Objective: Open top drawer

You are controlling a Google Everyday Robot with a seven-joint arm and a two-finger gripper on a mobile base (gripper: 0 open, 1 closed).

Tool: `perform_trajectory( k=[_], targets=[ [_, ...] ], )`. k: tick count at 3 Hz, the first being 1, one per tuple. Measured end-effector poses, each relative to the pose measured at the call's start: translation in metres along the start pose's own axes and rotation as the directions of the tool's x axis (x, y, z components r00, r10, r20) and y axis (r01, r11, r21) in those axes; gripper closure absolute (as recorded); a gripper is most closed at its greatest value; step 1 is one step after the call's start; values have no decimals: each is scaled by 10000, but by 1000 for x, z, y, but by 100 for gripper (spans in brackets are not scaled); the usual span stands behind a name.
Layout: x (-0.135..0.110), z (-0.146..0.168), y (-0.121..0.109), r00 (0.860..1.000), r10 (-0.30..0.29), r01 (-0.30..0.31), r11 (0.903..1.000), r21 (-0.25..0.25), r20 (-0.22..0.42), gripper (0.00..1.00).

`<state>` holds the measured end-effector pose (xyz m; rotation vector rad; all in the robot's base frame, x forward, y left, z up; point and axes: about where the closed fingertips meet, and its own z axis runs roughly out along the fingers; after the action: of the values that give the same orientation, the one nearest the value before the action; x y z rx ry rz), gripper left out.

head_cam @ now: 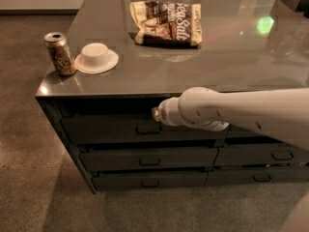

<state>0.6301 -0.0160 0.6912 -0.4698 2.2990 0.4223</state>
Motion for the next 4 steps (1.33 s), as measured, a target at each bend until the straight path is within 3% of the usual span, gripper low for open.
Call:
perform_trajectory(
  k=[4],
  targets=[
    [2,-1,10,9963,-692,679,9973,-276,-516,100]
  ],
)
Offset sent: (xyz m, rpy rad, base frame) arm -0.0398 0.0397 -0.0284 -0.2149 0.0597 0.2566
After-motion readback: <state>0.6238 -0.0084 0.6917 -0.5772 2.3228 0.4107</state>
